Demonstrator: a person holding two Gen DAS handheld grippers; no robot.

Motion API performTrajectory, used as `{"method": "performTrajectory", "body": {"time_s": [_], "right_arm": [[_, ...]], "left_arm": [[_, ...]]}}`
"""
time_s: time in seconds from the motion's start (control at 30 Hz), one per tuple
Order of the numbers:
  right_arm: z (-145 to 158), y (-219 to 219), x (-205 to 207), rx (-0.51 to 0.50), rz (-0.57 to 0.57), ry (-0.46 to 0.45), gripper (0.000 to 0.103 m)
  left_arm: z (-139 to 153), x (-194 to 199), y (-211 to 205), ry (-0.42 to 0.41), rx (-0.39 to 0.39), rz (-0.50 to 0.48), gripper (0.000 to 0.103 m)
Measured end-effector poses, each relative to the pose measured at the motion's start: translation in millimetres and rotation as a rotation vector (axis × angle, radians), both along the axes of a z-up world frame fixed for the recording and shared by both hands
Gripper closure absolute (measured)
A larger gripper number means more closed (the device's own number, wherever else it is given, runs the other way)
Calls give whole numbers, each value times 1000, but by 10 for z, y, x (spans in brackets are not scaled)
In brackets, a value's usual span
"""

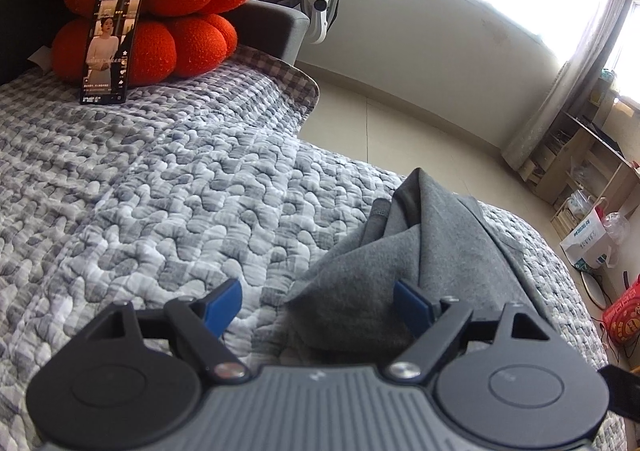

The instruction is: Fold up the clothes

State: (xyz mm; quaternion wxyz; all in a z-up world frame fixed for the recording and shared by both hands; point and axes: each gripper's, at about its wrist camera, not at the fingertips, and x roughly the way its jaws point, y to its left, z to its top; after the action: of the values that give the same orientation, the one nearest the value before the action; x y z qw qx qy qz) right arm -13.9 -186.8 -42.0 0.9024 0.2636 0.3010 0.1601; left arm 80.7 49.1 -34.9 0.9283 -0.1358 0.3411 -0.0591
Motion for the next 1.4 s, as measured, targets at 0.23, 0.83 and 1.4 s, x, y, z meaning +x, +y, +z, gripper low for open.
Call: {"method": "performTrajectory", "body": {"time_s": [0.23, 0.83, 1.4], "right_arm": [[-52, 67, 59, 131, 20, 81, 48], [126, -32, -15, -128, -186, -53, 93], [191, -396, -92, -139, -349, -81, 93]], "left_arm": [[-31, 9, -36, 4, 1, -19, 20], [265, -389, -9, -27, -3, -55, 100], [1110, -1444, 70, -311, 105, -134, 103]]}}
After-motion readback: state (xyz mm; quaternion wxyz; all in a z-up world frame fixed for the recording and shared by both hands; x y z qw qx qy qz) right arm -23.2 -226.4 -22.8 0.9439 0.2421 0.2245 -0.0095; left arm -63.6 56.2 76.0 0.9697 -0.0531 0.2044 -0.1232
